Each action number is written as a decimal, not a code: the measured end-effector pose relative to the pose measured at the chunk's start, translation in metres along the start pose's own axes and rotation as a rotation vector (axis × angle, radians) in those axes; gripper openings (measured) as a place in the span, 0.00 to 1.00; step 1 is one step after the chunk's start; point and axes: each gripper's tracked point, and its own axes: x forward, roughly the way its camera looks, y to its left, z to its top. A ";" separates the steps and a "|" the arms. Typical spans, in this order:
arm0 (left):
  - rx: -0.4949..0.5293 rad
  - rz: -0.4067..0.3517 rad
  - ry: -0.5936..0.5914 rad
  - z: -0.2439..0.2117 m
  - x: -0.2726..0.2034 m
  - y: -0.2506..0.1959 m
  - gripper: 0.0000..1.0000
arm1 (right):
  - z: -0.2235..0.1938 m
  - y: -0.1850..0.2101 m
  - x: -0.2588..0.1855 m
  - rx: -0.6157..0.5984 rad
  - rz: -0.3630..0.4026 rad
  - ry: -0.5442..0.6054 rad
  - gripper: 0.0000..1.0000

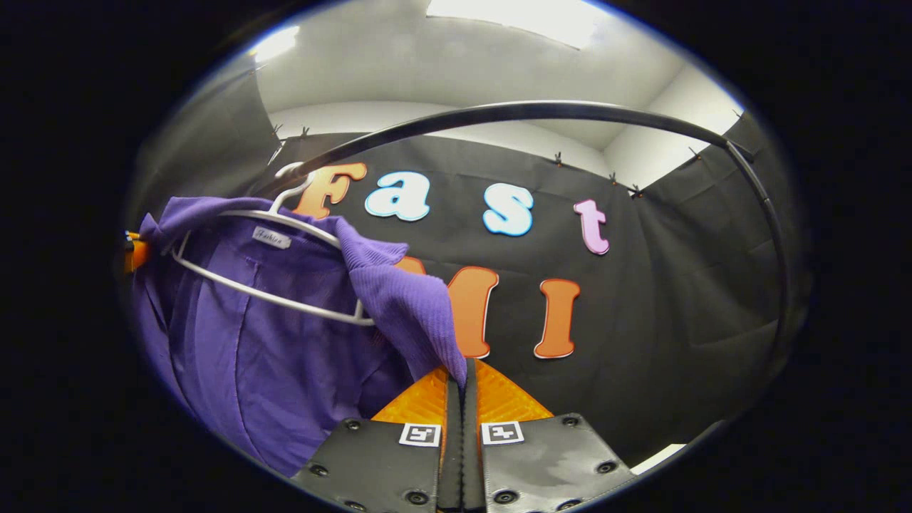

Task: Grasp the clothes on the hanger with both hands and then place them into the laundry hamper below.

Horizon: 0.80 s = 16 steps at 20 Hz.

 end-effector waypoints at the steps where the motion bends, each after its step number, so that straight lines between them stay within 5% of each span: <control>1: 0.011 0.015 -0.013 0.008 0.008 0.008 0.05 | 0.006 -0.007 0.004 0.005 -0.016 -0.015 0.02; 7: 0.101 0.020 -0.105 0.055 0.045 0.020 0.07 | 0.032 -0.020 0.009 -0.014 -0.049 -0.083 0.12; 9: 0.109 0.003 -0.099 0.053 0.050 0.016 0.07 | 0.038 -0.022 0.012 -0.009 -0.062 -0.089 0.08; 16: -0.096 -0.051 0.110 -0.041 0.067 -0.002 0.07 | 0.045 -0.027 0.029 -0.003 -0.077 -0.087 0.08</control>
